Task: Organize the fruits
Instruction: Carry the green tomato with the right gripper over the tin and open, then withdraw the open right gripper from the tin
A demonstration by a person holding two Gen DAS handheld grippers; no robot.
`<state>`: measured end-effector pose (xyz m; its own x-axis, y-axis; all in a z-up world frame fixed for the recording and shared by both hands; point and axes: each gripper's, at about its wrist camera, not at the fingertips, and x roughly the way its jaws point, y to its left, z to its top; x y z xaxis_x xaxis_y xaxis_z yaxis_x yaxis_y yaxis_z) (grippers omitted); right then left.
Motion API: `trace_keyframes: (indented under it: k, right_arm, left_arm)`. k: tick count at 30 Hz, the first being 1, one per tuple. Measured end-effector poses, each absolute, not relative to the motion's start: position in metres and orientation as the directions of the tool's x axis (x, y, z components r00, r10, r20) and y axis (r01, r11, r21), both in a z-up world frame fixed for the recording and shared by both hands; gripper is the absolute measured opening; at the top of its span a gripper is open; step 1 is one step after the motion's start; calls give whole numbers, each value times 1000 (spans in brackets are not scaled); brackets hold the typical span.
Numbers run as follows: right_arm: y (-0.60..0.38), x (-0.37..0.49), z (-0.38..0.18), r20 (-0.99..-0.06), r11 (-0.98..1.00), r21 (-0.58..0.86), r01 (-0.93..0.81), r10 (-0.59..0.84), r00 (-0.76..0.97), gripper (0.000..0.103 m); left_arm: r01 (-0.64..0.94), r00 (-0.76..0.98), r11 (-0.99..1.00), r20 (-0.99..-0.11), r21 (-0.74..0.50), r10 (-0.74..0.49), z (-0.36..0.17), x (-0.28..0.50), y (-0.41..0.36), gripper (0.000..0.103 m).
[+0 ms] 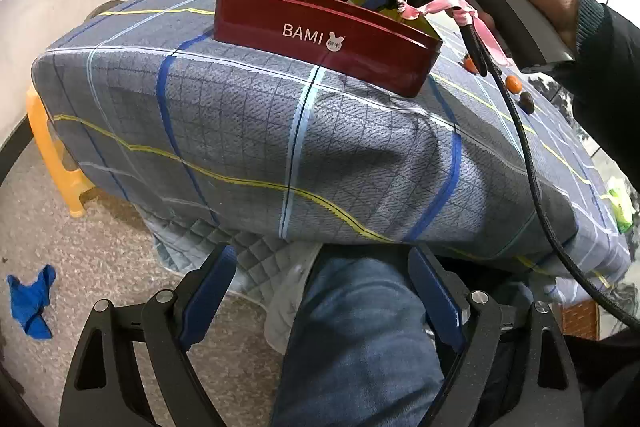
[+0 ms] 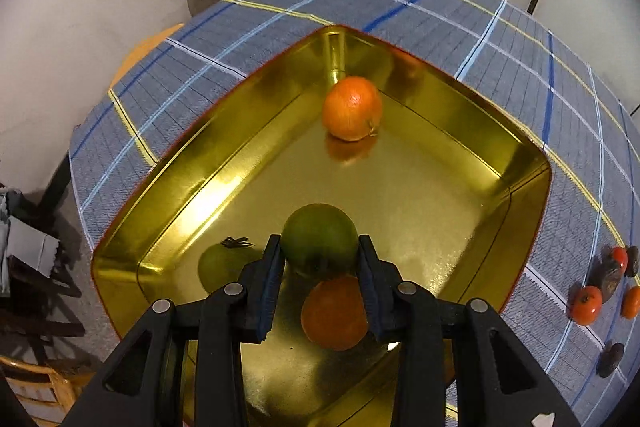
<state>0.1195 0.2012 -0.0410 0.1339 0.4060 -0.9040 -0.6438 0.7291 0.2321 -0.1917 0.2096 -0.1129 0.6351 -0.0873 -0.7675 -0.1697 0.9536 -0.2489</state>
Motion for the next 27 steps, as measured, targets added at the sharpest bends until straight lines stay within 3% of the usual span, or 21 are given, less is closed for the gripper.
trace_keyframes:
  k: [4, 6, 10, 12, 14, 19, 24, 27]
  right_arm:
    - [200, 120, -37, -895, 716, 268, -644, 433, 110, 38]
    - [192, 119, -27, -868, 702, 297, -647, 481, 124, 57]
    - [148, 115, 12, -751, 684, 347, -641, 613, 247, 66]
    - [105, 114, 31, -670, 707, 352, -613, 648, 363, 82]
    - [61, 114, 36, -614, 754, 331, -567, 628, 477, 92]
    - [-72, 138, 1, -620, 918, 252, -305, 395, 678, 92]
    - [-219, 158, -64, -702, 953, 299, 48, 185, 687, 92]
    - [-286, 156, -98, -735, 917, 348, 197, 136, 664, 92]
  left_arm:
    - [-168, 632, 957, -771, -236, -79, -110, -193, 207, 88]
    - [-162, 635, 960, -769, -226, -74, -108, -194, 205, 88]
    - [-135, 647, 971, -759, -196, -63, -100, -194, 198, 88]
    - [-109, 660, 978, -749, -178, -62, -94, -192, 194, 88]
    - [-68, 676, 985, -734, -156, -69, -85, -187, 185, 88]
    - [16, 717, 990, -689, -140, -109, -57, -163, 164, 88]
    - [123, 748, 981, -636, -147, -189, -25, -120, 129, 88]
    - [185, 750, 973, -619, -141, -233, -11, -88, 100, 88]
